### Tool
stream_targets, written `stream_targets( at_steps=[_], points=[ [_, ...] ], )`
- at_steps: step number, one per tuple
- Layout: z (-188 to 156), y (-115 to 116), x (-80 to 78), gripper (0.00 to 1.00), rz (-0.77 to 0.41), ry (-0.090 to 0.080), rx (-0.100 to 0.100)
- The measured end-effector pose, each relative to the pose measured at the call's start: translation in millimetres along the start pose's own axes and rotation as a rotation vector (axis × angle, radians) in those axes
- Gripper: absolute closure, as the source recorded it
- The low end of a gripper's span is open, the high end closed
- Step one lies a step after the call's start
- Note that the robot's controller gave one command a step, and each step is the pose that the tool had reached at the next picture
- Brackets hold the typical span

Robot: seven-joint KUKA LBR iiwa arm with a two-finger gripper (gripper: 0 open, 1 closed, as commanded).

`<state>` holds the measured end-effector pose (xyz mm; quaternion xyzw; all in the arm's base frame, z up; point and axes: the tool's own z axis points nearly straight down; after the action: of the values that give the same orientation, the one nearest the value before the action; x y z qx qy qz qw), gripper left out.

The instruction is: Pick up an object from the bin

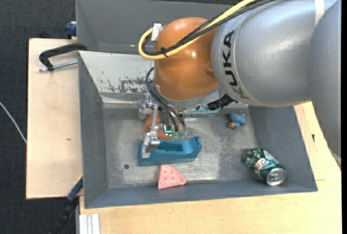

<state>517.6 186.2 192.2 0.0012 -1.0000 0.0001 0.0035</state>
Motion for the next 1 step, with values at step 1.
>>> stream_targets(
  at_steps=[1],
  points=[
    [-3.8,-0.8,-2.0,0.00,0.001,-0.008,-0.002]
  ],
)
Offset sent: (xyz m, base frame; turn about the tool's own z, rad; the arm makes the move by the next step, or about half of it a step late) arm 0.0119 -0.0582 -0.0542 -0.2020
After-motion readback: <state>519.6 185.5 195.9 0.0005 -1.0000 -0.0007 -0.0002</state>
